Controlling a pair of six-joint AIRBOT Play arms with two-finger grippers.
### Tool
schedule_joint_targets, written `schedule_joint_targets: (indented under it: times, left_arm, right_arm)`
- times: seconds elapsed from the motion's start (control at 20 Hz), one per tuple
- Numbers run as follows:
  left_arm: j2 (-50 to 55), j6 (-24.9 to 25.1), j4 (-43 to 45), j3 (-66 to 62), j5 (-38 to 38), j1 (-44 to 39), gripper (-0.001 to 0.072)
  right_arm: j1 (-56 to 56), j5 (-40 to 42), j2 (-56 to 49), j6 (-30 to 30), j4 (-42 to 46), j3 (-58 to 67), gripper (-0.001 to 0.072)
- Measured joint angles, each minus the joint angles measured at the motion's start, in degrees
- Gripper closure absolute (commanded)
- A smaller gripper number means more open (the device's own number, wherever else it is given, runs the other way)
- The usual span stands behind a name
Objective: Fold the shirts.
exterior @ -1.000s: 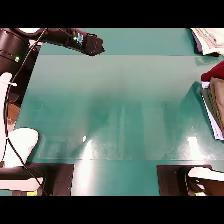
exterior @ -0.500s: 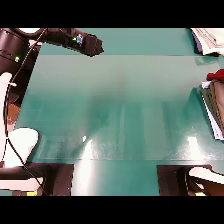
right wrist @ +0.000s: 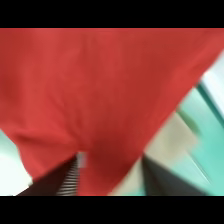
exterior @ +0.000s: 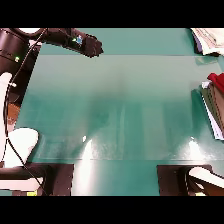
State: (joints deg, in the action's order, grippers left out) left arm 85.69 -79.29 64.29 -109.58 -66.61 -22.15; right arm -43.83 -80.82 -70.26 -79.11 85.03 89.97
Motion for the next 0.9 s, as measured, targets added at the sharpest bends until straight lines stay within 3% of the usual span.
schedule_joint_targets:
  times: [0.3,0.55,0.6,0.7,0.75,0.9]
  left_arm:
    - [0.00,0.22,-0.02,0.00,0.00,0.00,0.0678]
    - [0.00,0.26,-0.02,0.00,0.02,0.00,0.0678]
    - [0.00,0.26,-0.02,0.00,-0.24,0.00,0.0678]
    - [0.00,0.26,-0.04,0.00,-0.31,0.00,0.0678]
    - [0.00,0.26,-0.07,0.00,-0.22,0.00,0.0678]
    - [0.00,0.24,-0.09,0.00,0.61,0.00,0.0678]
  right_arm:
    - [-5.18,0.66,5.09,-1.97,2.75,-10.82,0.0208]
    - [-2.95,1.09,6.27,-2.86,-15.17,-15.74,0.0211]
    - [-1.05,1.20,6.34,-2.89,-18.97,-16.59,0.0266]
    - [4.04,1.88,6.43,-2.93,-24.76,-17.90,0.0585]
    - [7.06,2.16,6.45,-2.95,-26.77,-18.29,0.0695]
    - [15.76,3.39,6.49,-2.23,-29.99,-18.78,0.0696]
